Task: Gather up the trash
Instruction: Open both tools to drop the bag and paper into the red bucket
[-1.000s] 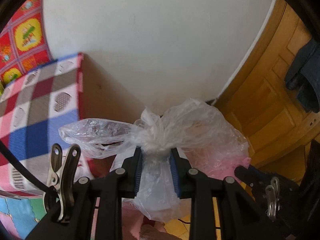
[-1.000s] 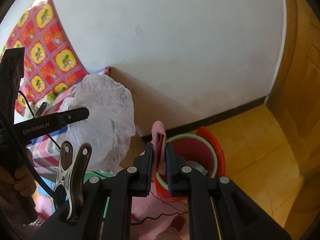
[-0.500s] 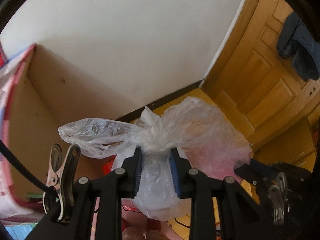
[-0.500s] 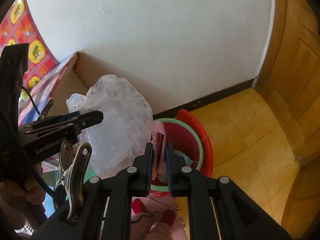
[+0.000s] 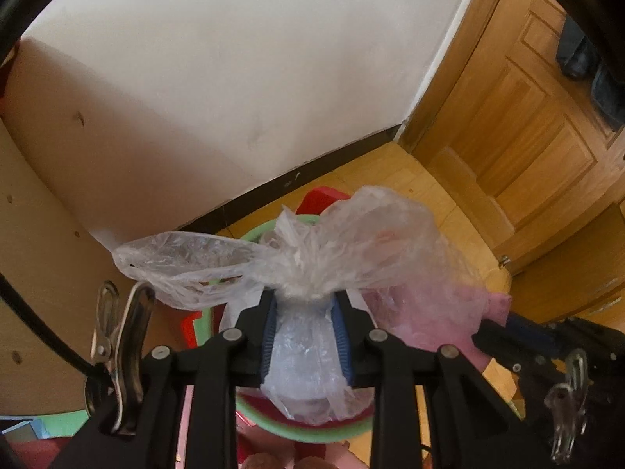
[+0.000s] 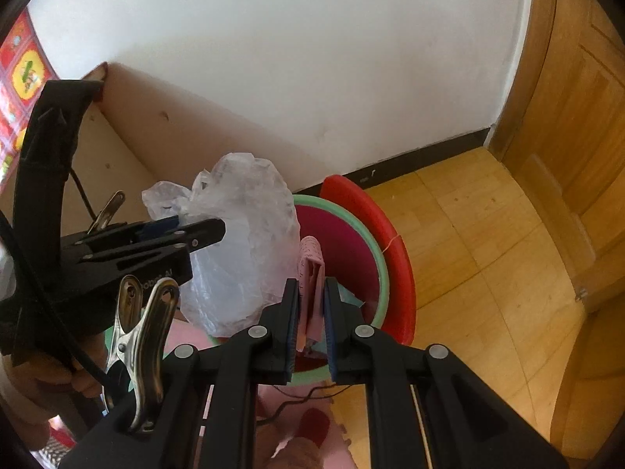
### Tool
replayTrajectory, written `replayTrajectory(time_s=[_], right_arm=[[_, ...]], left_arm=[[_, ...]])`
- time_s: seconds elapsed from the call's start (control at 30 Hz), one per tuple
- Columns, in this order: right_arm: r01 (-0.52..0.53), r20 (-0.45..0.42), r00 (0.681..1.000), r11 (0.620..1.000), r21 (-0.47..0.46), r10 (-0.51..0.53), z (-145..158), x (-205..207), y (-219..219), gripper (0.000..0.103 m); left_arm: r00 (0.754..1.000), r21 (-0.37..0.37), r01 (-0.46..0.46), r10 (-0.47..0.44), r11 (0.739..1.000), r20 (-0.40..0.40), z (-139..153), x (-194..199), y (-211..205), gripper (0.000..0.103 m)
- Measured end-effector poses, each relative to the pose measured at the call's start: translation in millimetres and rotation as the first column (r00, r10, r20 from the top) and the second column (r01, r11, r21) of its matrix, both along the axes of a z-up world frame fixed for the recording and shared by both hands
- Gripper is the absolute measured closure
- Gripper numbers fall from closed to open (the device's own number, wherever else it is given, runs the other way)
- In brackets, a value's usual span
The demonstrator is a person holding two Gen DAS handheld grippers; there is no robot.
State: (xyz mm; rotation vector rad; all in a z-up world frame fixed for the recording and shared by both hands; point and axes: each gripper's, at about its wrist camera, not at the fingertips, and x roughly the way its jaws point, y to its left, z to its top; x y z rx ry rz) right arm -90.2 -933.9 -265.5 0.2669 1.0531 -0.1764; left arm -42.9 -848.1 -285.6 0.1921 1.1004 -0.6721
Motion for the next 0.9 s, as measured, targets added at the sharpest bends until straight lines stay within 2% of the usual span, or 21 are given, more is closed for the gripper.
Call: replayTrajectory(time_s=[0.27, 0.33, 0.47, 0.77, 0.9], right_arm=[[0.032, -0.017, 0.999, 0.999, 0.01, -0.032, -30.3, 5.2, 0.1, 0.09], [0.032, -0.024, 0.999, 0.999, 0.011, -0.032, -34.0, 6.0, -0.6, 0.09], [0.053, -0.034, 0.998, 0.999, 0.014, -0.052, -37.6, 6.4, -3.4, 0.089], [0.039, -0.014, 0.999, 0.999, 0.013, -0.038, -25.8, 9.2, -9.5, 0.073], [0.03, -0.008, 1.0, 0.999, 0.02, -0.03, -20.1, 8.6, -12.7, 0.073]], left_arm=[[1.0, 0.017, -0.016, 0.016, 1.0, -0.017, -28.3, 3.5, -5.1, 0.074], [1.0, 0.026, -0.011, 0.011, 1.0, -0.021, -28.8, 3.3, -7.2, 0.061], [1.0, 0.044, 0.0, 0.001, 0.999, -0.028, -29.2, 5.2, -8.6, 0.047], [0.999, 0.047, -0.029, 0.03, 0.998, -0.029, -13.7, 4.4, -6.8, 0.046], [0.997, 0.037, -0.06, 0.061, 0.998, -0.036, 0.0, 2.1, 1.7, 0.046]])
